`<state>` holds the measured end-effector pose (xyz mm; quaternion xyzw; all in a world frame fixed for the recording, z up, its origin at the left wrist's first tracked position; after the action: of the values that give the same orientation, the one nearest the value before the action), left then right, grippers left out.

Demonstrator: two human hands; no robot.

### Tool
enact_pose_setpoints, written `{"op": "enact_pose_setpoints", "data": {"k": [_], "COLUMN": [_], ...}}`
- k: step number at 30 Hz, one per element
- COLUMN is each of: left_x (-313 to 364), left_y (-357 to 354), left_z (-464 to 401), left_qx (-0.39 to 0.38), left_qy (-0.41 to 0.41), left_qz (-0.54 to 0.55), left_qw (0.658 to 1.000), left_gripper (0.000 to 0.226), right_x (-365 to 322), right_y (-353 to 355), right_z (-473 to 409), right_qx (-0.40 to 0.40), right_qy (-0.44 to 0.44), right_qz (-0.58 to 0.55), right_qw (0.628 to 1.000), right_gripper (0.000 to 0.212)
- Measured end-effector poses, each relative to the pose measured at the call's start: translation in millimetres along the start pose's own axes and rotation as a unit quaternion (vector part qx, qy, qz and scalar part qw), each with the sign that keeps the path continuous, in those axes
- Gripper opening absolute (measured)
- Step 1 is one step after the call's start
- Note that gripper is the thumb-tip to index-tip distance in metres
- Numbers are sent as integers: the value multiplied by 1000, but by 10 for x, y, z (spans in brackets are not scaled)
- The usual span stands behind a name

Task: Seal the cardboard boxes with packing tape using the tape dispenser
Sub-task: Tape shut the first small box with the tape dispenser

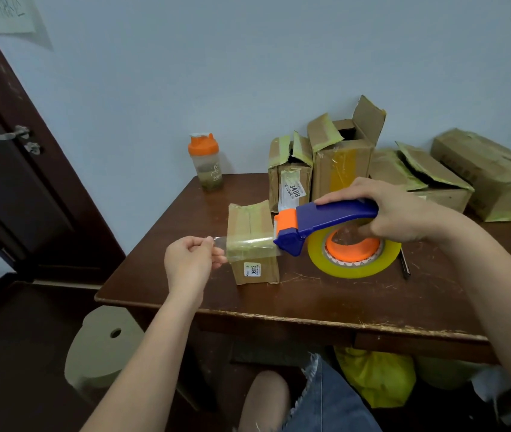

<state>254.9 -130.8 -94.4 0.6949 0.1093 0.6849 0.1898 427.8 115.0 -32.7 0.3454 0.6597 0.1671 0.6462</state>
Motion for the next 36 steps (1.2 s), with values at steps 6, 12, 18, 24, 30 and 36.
{"op": "enact_pose_setpoints", "data": {"k": [6,12,18,24,30,36], "left_x": [15,41,40,38,6,-6], "left_y": [-30,-54,-69,-63,-88,-49], "left_z": [7,10,6,8,-17,-135], "left_qx": [16,21,25,19,1,-82], "left_qy": [3,7,7,9,28,76], "left_qz": [-10,-1,0,-5,-10,-37], "left_qw": [1000,1000,1000,1000,1000,993], "left_gripper": [14,15,15,16,16,8], "right_x": [12,24,70,93,131,253], "right_y": [-31,-21,-38,-47,-83,-208], "right_z": [-15,11,6,2,-8,-69], "right_qx": [4,7,9,5,5,4], "right_qy": [3,-4,-4,-8,-22,-33], "right_qz": [1,-9,-19,-21,-29,-49], "right_qw": [1000,1000,1000,1000,999,998], "right_gripper": [74,74,74,75,74,73]}}
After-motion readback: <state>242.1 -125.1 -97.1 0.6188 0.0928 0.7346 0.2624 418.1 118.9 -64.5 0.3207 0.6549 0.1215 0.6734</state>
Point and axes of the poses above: each hand's wrist, its own z-axis away from the middle knuckle, its own y-axis out of the back of the hand, x = y × z, the point moved 1 cm from there along -z, towards the middle knuckle, and after that the axes turned 12 degrees about -z, right-handed, at the moved point
